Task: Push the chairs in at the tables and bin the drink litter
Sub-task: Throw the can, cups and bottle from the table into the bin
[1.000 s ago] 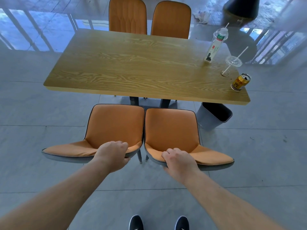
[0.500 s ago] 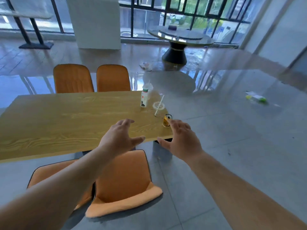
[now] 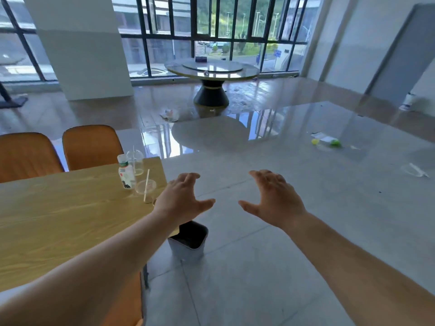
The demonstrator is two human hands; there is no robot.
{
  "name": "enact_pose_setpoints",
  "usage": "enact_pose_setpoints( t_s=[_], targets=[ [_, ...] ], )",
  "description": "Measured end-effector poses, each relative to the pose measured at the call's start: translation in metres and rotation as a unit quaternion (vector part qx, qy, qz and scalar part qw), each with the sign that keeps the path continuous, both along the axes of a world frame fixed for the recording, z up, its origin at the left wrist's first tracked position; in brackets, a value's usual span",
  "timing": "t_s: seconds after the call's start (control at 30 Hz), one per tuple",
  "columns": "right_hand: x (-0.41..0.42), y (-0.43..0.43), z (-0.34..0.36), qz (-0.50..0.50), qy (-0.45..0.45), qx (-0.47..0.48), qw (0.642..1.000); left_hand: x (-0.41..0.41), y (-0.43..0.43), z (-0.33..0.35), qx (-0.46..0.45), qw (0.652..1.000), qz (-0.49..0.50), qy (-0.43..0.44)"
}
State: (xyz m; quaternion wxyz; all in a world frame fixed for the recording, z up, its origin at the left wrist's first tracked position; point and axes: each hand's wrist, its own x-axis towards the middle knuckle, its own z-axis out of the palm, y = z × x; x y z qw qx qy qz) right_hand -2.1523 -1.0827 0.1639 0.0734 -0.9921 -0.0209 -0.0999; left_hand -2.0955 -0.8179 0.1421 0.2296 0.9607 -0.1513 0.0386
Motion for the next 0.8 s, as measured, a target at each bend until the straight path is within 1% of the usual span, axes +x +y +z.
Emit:
enact_pose_setpoints(
  t_s=[0.1,0.17,0.37,0.47,0.6,0.8],
  targets=[
    [0.049,-0.018,-0.005,0.013,0.016,0.014,1.0,0.032,-0.022,-0.009,-0.001,1.0,0.024,0.011],
    [0.092,-0.017,-0.014,0.039,0.029,0.015,0.999,0.058,-0.024,-0.018,-0.003,0.999,0.047,0.013],
    [0.249,0.032,-0.053,0.174,0.064,-0.027,0.982,0.145,0.028,-0.066,-0.017,0.988,0.152,0.012],
    [0.325,0.073,-0.072,0.251,0.087,-0.046,0.963,0.189,0.061,-0.089,-0.027,0.975,0.216,0.035],
    [0.397,0.12,-0.088,0.354,0.126,-0.061,0.925,0.226,0.088,-0.104,-0.041,0.945,0.312,0.086],
    [0.485,0.165,-0.097,0.469,0.146,-0.085,0.867,0.249,0.104,-0.106,-0.038,0.899,0.422,0.115]
  ],
)
